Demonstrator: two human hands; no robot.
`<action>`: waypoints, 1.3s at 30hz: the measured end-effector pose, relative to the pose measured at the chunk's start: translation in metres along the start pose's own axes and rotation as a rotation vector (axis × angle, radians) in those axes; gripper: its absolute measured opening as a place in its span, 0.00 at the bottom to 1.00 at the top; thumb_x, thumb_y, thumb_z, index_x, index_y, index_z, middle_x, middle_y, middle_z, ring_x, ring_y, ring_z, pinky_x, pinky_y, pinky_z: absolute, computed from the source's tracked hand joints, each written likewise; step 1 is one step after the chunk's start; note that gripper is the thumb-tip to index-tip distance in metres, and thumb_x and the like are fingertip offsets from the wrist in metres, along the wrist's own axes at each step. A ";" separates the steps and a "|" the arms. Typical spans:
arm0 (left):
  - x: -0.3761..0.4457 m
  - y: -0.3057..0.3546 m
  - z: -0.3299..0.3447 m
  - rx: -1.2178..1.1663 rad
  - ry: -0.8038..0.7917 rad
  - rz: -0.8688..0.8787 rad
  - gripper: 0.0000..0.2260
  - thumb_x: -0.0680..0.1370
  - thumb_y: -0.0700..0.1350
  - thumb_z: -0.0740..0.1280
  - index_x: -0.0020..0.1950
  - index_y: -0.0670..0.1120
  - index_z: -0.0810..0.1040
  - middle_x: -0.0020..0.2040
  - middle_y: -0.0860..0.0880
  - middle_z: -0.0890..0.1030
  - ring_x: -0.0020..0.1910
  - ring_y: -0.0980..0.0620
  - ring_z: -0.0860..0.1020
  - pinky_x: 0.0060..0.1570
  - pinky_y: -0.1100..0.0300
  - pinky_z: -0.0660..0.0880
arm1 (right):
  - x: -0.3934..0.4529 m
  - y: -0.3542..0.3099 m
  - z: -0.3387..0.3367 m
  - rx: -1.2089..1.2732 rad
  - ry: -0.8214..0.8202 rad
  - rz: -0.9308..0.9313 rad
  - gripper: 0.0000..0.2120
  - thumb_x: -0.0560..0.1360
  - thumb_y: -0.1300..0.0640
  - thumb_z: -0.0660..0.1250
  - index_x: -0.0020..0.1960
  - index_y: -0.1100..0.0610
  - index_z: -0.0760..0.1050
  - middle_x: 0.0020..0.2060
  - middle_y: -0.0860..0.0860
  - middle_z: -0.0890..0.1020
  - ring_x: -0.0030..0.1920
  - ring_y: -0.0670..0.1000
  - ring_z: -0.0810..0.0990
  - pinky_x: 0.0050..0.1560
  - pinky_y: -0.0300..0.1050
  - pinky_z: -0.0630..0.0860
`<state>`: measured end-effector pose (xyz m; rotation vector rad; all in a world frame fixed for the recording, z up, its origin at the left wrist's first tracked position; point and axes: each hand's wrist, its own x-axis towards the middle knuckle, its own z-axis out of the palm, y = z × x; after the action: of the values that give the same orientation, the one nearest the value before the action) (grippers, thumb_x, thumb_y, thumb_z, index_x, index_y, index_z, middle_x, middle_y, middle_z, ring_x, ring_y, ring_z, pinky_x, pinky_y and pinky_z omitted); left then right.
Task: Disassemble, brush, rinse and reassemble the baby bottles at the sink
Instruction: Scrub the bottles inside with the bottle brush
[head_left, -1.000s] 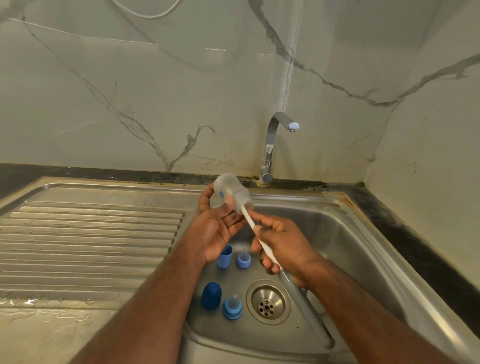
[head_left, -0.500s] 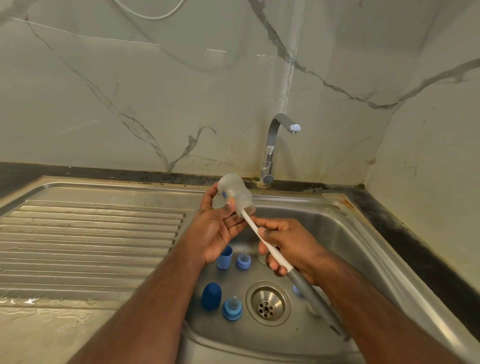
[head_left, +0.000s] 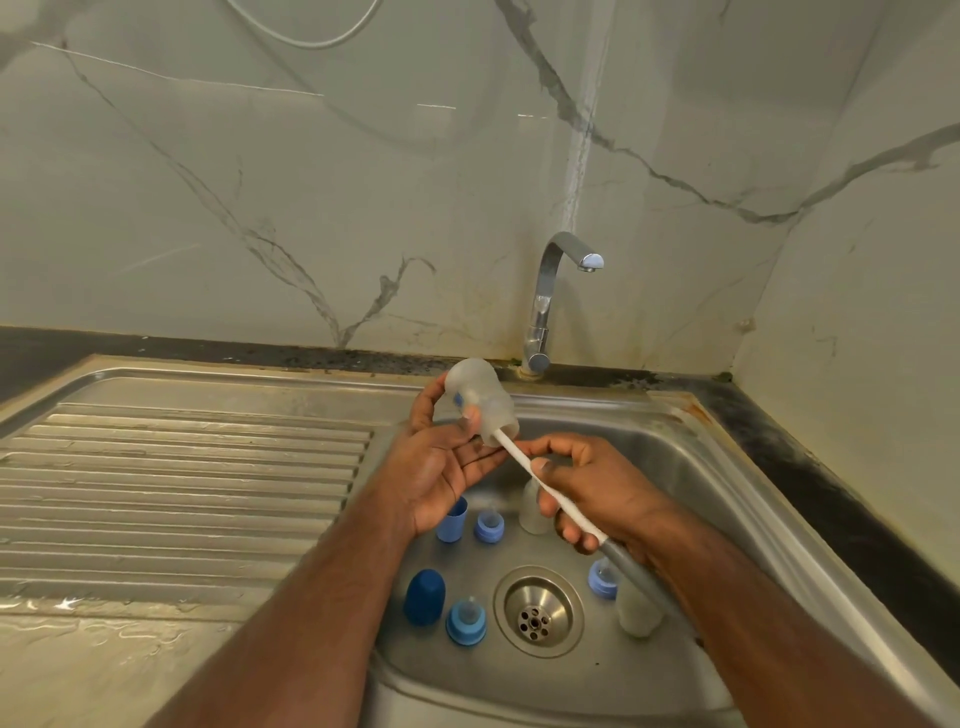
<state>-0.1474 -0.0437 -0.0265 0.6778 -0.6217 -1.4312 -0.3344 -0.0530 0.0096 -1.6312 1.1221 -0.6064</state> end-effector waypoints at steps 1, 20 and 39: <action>0.000 -0.001 0.001 -0.005 0.004 -0.002 0.28 0.76 0.37 0.68 0.73 0.58 0.69 0.66 0.34 0.77 0.57 0.33 0.83 0.52 0.43 0.83 | 0.001 0.001 -0.002 -0.034 0.031 -0.017 0.12 0.84 0.58 0.60 0.61 0.45 0.78 0.32 0.54 0.79 0.23 0.49 0.72 0.22 0.39 0.67; 0.000 0.001 0.001 -0.015 0.016 0.002 0.24 0.81 0.36 0.65 0.73 0.57 0.69 0.65 0.34 0.79 0.57 0.34 0.83 0.54 0.43 0.82 | -0.004 0.004 0.009 0.244 0.011 0.009 0.14 0.83 0.59 0.62 0.64 0.46 0.79 0.33 0.56 0.80 0.24 0.50 0.72 0.22 0.39 0.66; 0.004 0.001 -0.004 0.016 0.093 0.059 0.26 0.79 0.36 0.67 0.73 0.58 0.69 0.65 0.36 0.78 0.57 0.36 0.83 0.56 0.42 0.81 | -0.002 0.007 0.015 0.210 0.108 0.010 0.14 0.83 0.58 0.62 0.65 0.46 0.78 0.34 0.54 0.78 0.24 0.48 0.70 0.22 0.39 0.66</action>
<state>-0.1442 -0.0472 -0.0285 0.7286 -0.5769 -1.3334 -0.3256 -0.0453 -0.0014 -1.4262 1.1046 -0.7862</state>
